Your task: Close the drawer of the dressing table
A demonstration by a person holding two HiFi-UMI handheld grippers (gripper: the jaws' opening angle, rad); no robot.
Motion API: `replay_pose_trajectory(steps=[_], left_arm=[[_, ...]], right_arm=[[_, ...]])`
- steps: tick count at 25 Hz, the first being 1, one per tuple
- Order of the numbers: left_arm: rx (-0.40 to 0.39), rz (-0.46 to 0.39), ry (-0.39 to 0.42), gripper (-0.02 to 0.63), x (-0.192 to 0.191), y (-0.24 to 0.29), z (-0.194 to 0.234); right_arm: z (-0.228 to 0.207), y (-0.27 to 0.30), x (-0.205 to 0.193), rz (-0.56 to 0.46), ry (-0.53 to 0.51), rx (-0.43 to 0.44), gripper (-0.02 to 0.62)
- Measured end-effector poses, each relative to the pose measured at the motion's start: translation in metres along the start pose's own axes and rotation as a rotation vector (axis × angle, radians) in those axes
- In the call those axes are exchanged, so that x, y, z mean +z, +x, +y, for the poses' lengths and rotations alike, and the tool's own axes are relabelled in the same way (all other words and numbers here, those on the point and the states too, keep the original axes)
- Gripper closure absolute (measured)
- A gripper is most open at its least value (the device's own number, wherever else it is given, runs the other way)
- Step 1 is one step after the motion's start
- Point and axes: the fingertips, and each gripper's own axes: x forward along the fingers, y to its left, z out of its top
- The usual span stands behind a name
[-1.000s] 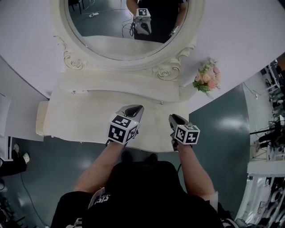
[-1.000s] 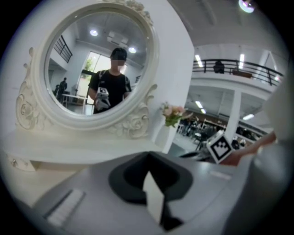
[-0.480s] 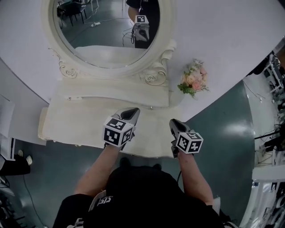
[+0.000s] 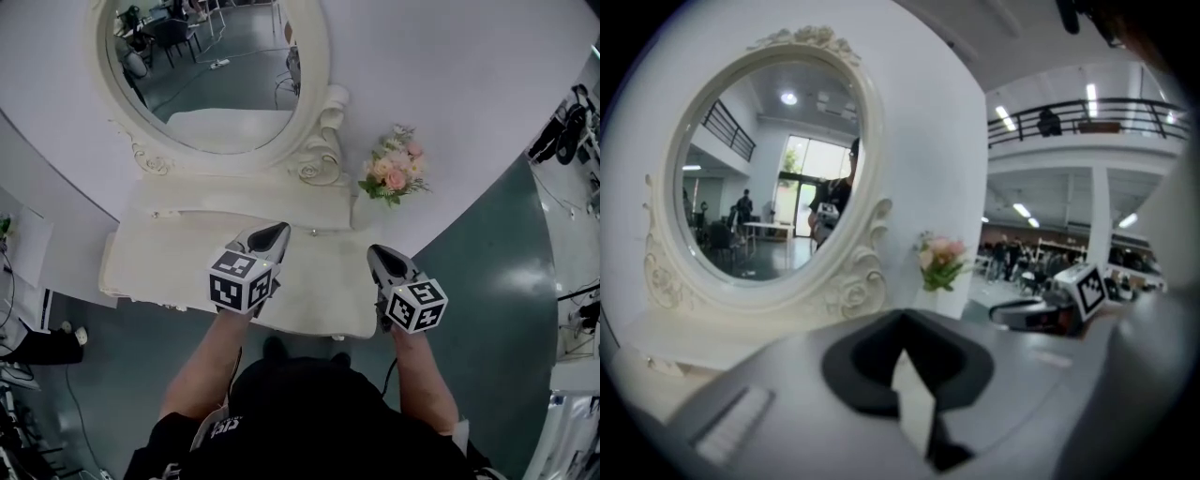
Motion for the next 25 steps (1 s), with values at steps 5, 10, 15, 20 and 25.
replay_pose_trajectory(steps=[5,10,15,20,25], left_arm=[[0.007,-0.036,0.026,0.595,0.015,-0.005,-0.009],[-0.016,-0.111,0.024,0.595,0.03,-0.019,-0.018],[-0.005,-0.141,0.039,0.595,0.034,-0.026,-0.016],[-0.003,-0.135,0.045,0.595,0.031,-0.023,-0.011],[-0.006,-0.137,0.054,0.595,0.041,-0.013,-0.003]], right_arm=[[-0.004,-0.025,0.034,-0.072,-0.058,0.006,0.601],[-0.002,-0.056,0.064,-0.168,-0.185,-0.084,0.601],[0.0,-0.075,0.077,-0.244,-0.193,-0.143,0.602],[0.008,-0.074,0.081,-0.259,-0.181,-0.11,0.603],[0.008,-0.063,0.088,-0.245,-0.243,-0.13,0.603]])
